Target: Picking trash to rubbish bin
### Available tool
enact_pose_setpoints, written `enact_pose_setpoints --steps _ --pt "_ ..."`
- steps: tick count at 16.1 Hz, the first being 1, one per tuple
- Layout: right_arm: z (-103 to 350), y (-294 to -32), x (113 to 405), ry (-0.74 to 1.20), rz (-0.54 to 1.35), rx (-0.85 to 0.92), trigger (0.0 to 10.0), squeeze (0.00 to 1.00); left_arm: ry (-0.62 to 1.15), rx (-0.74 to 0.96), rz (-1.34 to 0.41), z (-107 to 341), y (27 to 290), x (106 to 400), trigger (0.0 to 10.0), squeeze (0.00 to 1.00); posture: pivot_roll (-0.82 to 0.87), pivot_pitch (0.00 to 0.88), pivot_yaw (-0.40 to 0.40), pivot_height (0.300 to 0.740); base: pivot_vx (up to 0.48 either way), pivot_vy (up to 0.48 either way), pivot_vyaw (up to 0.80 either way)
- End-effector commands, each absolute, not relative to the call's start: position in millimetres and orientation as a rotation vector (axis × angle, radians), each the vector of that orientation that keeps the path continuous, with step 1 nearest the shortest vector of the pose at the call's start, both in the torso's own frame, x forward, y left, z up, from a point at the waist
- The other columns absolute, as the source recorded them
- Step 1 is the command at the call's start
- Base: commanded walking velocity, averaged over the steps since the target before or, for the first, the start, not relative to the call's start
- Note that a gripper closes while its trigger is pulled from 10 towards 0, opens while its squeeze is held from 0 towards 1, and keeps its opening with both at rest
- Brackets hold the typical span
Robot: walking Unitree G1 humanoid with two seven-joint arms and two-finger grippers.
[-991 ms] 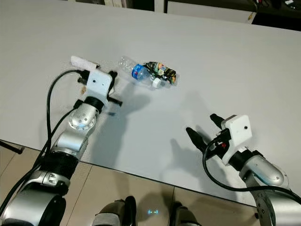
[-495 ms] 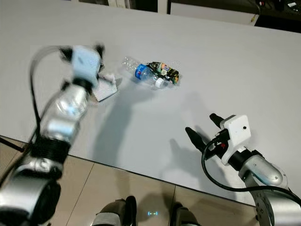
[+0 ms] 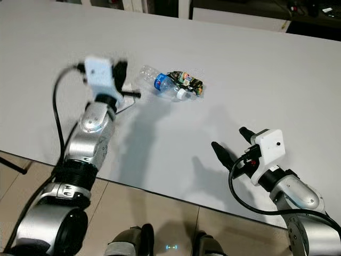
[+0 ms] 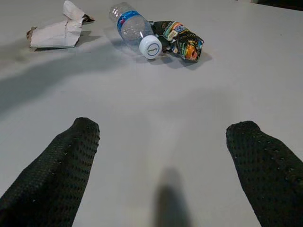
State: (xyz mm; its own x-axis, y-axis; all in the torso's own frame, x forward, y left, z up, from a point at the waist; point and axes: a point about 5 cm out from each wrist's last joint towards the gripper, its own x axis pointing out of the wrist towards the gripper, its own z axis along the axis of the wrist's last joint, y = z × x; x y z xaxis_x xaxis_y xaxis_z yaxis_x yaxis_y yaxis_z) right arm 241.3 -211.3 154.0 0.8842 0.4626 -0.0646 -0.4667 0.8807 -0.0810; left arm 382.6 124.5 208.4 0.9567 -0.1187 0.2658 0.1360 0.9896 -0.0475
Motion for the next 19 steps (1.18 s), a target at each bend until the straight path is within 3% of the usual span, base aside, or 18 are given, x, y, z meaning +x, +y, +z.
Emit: enact_pose_setpoints --steps 1,4,5,6,7,10,16,19 --pt "153.1 -215.3 241.0 0.04 0.46 -0.099 10.0 0.0 -0.242 -0.146 -0.123 206.3 129.0 383.8 0.0 0.0 0.11 0.157 0.005 0.74 0.0 0.0 0.0" --pt "152.3 -215.0 241.5 0.039 0.459 -0.104 10.0 0.0 -0.265 -0.217 -0.184 216.1 124.1 384.2 0.0 0.0 0.11 0.153 0.001 0.74 0.0 0.0 0.0" --pt "152.4 -214.8 241.6 0.038 0.46 -0.106 10.0 0.0 -0.289 -0.099 -0.192 218.2 123.3 383.7 0.0 1.0 0.11 0.153 0.001 0.74 0.0 0.0 0.0" --pt "152.5 -214.9 241.6 0.038 0.459 -0.108 10.0 0.0 -0.31 0.04 -0.178 219.0 124.3 383.2 5.7 1.0 0.11 0.153 0.001 0.74 0.0 0.0 0.0" --pt "152.6 -215.1 241.5 0.037 0.457 -0.11 10.0 0.0 -0.286 0.288 -0.146 211.7 127.9 385.1 10.0 1.0 0.11 0.153 0.001 0.74 0.0 0.0 0.0" --pt "153.6 -214.8 240.3 0.034 0.456 -0.112 10.0 0.0 -0.107 0.377 -0.135 195.0 142.1 395.5 10.0 1.0 0.1 0.163 0.009 0.74 0.0 0.0 0.0" --pt "146.6 -209.7 234.0 0.047 0.452 -0.095 10.0 0.0 -0.069 0.548 -0.114 210.7 157.2 409.6 10.0 1.0 0.1 0.186 0.025 0.74 0.0 0.0 0.0" --pt "146.1 -209.4 232.9 0.05 0.449 -0.091 10.0 0.0 -0.03 0.539 -0.125 211.6 158.6 412.6 10.0 1.0 0.1 0.193 0.027 0.74 0.0 0.0 0.0"
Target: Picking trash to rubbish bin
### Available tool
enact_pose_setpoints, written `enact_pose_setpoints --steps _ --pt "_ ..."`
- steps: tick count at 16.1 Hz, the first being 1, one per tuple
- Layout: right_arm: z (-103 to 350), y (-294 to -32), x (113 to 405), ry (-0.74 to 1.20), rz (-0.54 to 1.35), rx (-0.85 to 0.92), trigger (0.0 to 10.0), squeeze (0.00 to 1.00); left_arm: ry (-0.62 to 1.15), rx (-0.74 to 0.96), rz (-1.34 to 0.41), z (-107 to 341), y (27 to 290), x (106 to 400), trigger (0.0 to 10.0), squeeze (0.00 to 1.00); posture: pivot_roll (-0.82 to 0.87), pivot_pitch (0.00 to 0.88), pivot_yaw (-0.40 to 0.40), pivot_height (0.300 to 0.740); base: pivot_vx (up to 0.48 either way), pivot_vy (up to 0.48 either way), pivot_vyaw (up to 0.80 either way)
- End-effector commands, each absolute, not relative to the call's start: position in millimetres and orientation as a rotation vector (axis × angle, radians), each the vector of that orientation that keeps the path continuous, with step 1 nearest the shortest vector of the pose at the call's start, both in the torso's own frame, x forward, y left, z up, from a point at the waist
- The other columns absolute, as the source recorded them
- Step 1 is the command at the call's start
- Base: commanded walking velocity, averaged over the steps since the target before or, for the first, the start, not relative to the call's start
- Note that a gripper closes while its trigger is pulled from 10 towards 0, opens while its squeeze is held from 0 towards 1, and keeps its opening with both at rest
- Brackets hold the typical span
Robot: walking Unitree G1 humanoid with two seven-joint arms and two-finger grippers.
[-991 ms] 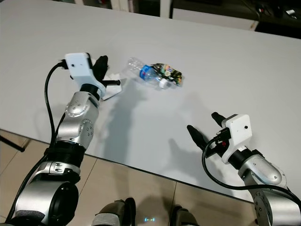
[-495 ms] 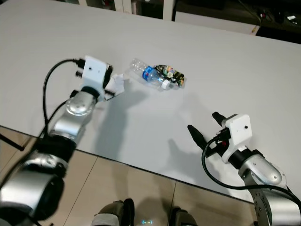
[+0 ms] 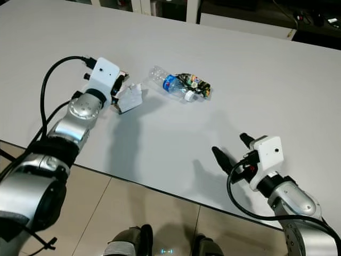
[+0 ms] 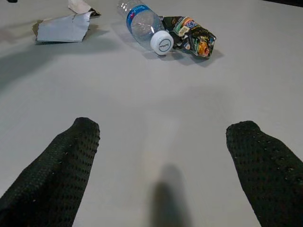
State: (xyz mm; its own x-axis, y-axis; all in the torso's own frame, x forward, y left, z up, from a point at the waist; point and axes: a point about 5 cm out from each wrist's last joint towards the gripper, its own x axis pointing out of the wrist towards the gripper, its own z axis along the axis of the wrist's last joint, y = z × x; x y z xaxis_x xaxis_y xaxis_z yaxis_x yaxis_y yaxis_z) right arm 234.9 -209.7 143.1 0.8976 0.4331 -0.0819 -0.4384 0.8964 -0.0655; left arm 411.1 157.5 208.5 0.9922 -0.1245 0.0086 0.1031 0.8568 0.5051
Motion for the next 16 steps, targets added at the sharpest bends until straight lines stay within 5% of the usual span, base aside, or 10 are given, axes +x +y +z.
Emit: enact_pose_setpoints --steps 1,6,7,8,16 --pt "146.2 -208.5 232.8 0.05 0.453 -0.087 10.0 0.0 -0.014 0.519 -0.134 211.7 157.9 413.7 10.0 1.0 0.1 0.194 0.028 0.74 0.0 0.0 0.0" --pt "147.3 -203.2 233.2 0.036 0.456 -0.075 10.0 0.0 0.015 0.509 -0.119 204.0 155.1 413.5 10.0 1.0 0.11 0.194 0.025 0.74 0.0 0.0 0.0" --pt "147.3 -200.3 232.5 0.023 0.435 -0.051 10.0 0.0 0.039 0.509 -0.106 194.5 152.3 411.2 10.0 0.16 0.11 0.191 0.024 0.74 0.0 0.0 0.0" --pt "148.2 -197.1 232.7 0.006 0.413 -0.033 10.0 0.0 0.058 0.492 -0.117 186.2 147.7 408.7 10.0 0.0 0.11 0.186 0.022 0.74 0.0 0.0 0.0" --pt "160.3 -175.4 230.5 -0.106 0.289 0.088 10.0 0.0 0.019 0.451 -0.141 181.2 134.7 403.9 10.0 0.0 0.11 0.164 0.033 0.74 0.0 0.0 0.0"
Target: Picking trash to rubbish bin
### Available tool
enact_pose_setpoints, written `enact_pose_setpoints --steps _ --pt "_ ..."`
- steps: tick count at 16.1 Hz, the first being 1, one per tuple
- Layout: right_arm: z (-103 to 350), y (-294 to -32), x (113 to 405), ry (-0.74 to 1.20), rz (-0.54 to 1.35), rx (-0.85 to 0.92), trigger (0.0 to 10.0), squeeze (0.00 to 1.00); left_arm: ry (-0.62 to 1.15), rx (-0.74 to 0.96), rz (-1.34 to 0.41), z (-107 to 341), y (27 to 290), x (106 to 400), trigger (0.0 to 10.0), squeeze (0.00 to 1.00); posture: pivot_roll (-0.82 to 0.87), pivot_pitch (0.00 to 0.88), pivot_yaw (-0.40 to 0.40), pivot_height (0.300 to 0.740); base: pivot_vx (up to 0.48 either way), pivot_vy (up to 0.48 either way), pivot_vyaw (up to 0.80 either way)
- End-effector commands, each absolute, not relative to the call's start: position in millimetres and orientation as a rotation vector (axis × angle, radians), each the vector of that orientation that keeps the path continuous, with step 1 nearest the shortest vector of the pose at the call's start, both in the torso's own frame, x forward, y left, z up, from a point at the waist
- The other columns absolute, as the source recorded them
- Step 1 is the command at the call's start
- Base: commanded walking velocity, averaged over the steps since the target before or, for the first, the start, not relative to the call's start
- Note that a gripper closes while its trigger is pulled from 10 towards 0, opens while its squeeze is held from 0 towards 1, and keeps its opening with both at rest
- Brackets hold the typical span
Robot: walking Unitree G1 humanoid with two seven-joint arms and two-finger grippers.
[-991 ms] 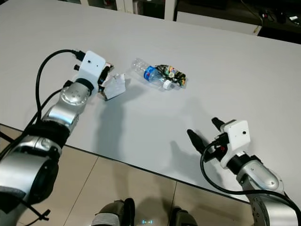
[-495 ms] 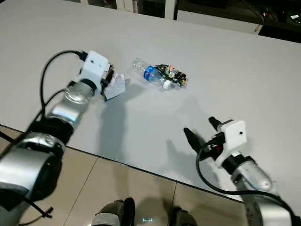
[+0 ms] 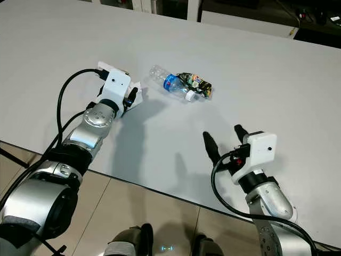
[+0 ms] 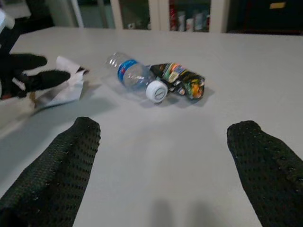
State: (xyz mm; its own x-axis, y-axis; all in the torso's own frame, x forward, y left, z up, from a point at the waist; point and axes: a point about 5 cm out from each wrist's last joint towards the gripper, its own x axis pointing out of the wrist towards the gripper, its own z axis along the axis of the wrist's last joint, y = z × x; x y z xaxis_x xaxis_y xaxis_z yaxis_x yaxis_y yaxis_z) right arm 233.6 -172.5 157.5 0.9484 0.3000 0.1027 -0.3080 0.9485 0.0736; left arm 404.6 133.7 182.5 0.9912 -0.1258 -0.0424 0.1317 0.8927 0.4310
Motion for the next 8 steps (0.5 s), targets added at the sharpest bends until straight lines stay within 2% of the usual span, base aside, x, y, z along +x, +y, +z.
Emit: enact_pose_setpoints --steps 1,4,5,8 --pt "161.1 -175.4 230.2 -0.111 0.279 0.095 10.0 0.0 0.001 0.444 -0.14 185.5 134.1 404.9 10.0 0.0 0.11 0.164 0.033 0.74 0.0 0.0 0.0" --pt "161.5 -172.9 230.5 -0.12 0.256 0.099 10.0 0.0 -0.1 0.37 -0.155 207.3 126.6 407.6 10.0 0.0 0.1 0.148 0.042 0.74 0.0 0.0 0.0" --pt "162.2 -173.3 230.5 -0.125 0.249 0.099 10.0 0.0 -0.116 0.349 -0.172 210.2 124.6 407.3 10.0 1.0 0.1 0.148 0.042 0.74 0.0 0.0 0.0" --pt "164.4 -175.6 232.5 -0.14 0.23 0.102 10.0 0.0 -0.092 0.334 -0.205 207.9 122.0 406.7 10.0 1.0 0.11 0.137 0.048 0.74 0.0 0.0 0.0"
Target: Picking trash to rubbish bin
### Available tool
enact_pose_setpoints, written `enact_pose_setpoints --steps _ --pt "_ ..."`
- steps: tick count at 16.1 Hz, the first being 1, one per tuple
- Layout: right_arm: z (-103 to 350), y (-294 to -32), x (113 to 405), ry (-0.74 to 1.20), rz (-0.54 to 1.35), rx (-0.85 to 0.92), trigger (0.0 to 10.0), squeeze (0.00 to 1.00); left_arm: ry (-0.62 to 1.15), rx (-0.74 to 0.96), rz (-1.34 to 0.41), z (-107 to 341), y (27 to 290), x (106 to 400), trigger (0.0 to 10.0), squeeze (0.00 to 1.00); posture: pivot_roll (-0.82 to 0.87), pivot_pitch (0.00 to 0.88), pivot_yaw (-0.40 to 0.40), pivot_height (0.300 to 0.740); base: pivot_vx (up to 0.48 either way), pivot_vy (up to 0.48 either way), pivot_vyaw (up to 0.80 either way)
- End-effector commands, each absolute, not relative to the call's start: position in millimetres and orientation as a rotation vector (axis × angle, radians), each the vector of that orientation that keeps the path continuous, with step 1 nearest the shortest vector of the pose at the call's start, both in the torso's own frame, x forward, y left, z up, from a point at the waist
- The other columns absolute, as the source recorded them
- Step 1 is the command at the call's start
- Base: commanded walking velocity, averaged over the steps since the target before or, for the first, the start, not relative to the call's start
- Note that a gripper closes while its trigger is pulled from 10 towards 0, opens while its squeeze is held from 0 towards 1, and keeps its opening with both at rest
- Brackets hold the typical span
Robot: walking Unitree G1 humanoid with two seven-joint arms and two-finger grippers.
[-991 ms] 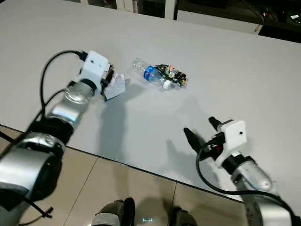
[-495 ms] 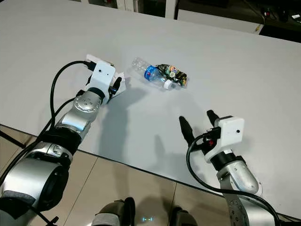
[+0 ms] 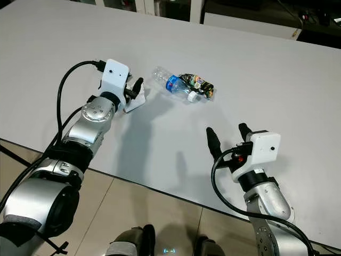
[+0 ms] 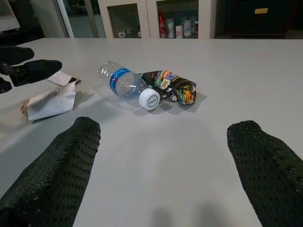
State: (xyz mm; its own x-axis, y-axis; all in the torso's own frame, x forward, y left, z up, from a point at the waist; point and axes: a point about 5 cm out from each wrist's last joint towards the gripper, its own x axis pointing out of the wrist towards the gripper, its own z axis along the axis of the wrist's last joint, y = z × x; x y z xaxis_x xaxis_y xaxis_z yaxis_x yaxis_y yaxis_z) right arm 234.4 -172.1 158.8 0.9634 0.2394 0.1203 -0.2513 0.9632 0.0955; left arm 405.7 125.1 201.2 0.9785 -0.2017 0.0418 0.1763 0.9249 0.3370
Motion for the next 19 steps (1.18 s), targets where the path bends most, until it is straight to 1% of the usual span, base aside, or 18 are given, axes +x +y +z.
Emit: enact_pose_setpoints --steps 1,6,11,14,17,19 --pt "164.5 -175.6 232.8 -0.14 0.23 0.102 10.0 0.0 -0.087 0.338 -0.206 207.7 121.6 406.8 10.0 1.0 0.11 0.137 0.048 0.74 0.0 0.0 0.0" --pt "163.8 -175.8 233.0 -0.14 0.229 0.1 10.0 0.0 -0.067 0.343 -0.205 212.3 124.2 409.9 10.0 1.0 0.11 0.135 0.05 0.74 0.0 0.0 0.0" --pt "161.9 -176.2 231.6 -0.133 0.225 0.101 10.0 0.0 -0.028 0.335 -0.2 206.7 124.9 410.4 10.0 1.0 0.11 0.137 0.051 0.74 0.0 0.0 0.0" --pt "162.3 -177.6 229.9 -0.129 0.223 0.101 10.0 0.0 0.045 0.356 -0.203 199.7 126.6 412.5 10.0 1.0 0.11 0.156 0.047 0.74 0.0 0.0 0.0" --pt "159.7 -176.6 225.2 -0.111 0.225 0.109 10.0 0.0 0.07 0.408 -0.185 200.2 130.3 414.9 10.0 1.0 0.1 0.181 0.046 0.74 0.0 0.0 0.0" --pt "158.5 -175.5 222.2 -0.102 0.226 0.113 10.0 0.0 0.1 0.423 -0.217 201.2 128.5 416.3 10.0 1.0 0.09 0.194 0.05 0.74 0.0 0.0 0.0"
